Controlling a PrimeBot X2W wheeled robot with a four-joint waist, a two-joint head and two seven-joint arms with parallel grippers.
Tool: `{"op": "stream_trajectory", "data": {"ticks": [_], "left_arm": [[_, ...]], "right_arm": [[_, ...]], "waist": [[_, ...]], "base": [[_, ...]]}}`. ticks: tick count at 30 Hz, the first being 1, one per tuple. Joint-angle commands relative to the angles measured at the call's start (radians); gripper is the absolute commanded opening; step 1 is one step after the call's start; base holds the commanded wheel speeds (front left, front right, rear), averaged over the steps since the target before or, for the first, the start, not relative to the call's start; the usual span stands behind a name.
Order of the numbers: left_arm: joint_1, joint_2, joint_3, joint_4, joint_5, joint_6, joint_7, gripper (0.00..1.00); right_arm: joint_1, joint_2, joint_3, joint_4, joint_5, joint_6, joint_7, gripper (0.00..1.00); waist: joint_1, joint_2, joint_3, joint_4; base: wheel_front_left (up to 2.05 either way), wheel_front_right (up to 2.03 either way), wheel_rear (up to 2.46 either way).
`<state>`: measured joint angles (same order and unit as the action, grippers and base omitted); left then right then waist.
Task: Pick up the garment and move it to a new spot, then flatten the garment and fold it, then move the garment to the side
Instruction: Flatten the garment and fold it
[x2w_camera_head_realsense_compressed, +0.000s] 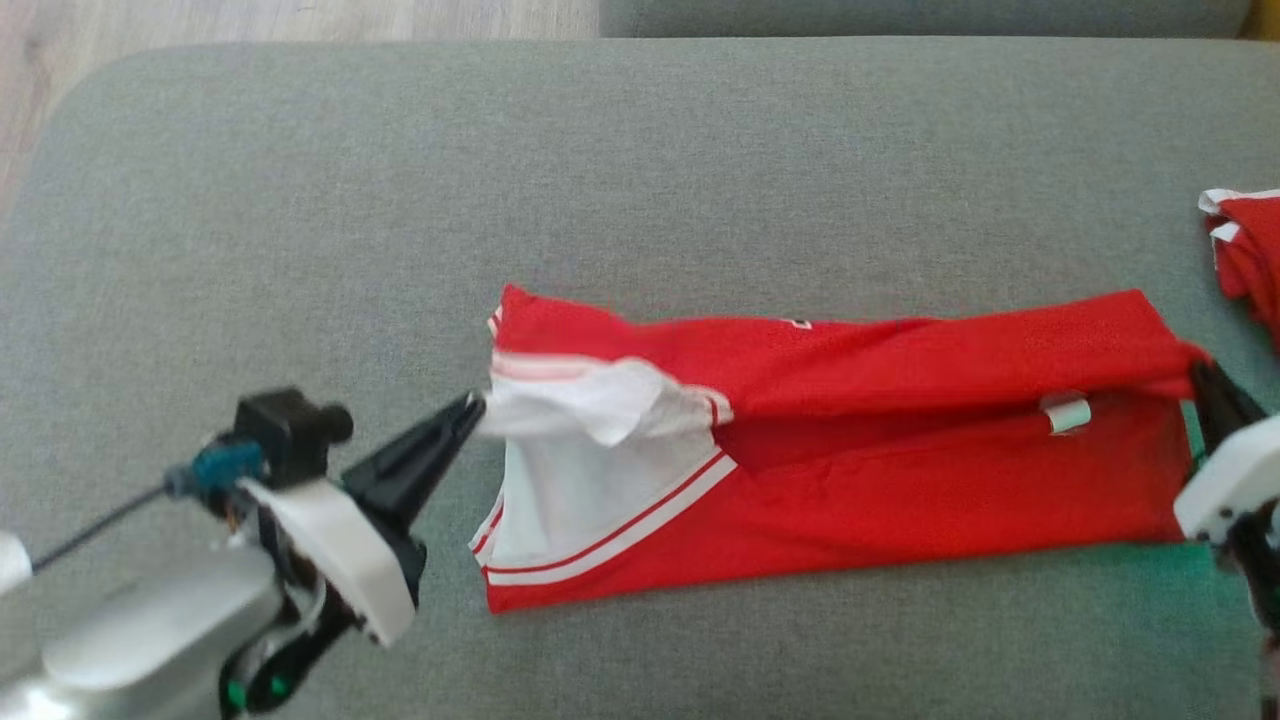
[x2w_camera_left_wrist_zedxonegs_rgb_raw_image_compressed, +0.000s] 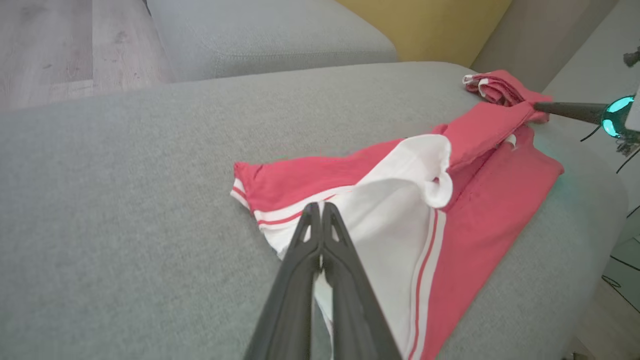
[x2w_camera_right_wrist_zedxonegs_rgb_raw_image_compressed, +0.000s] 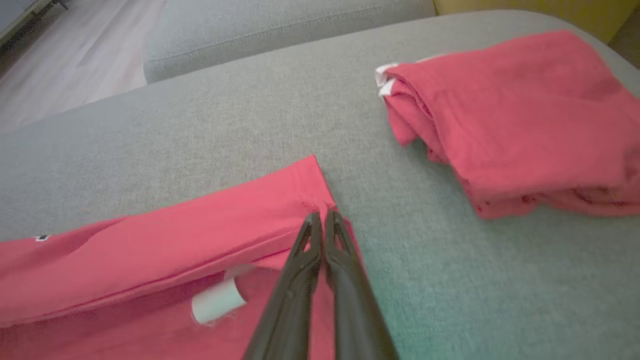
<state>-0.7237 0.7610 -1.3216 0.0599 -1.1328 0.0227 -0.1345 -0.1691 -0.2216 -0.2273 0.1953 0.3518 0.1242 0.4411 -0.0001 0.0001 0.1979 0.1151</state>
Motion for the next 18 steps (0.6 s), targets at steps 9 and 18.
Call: {"op": "stream_trajectory", "data": {"ticks": [9, 18], "left_arm": [[0.086, 0.042, 0.043, -0.092, -0.001, 0.063, -0.036, 0.00], [0.173, -0.025, 0.093, -0.076, -0.001, 0.149, -0.113, 1.00]], "right_arm": [[0.075, 0.017, -0.047, -0.100, -0.010, 0.007, 0.035, 0.24], [0.110, 0.072, -0.091, -0.109, -0.018, 0.007, 0.001, 1.00]], "waist": [[0.0001, -0.0001, 0.034, 0.008], [0.0001, -0.0001, 0.005, 0.002]], "base": [[0.00, 0.00, 0.00], [0.00, 0.00, 0.00]]}}
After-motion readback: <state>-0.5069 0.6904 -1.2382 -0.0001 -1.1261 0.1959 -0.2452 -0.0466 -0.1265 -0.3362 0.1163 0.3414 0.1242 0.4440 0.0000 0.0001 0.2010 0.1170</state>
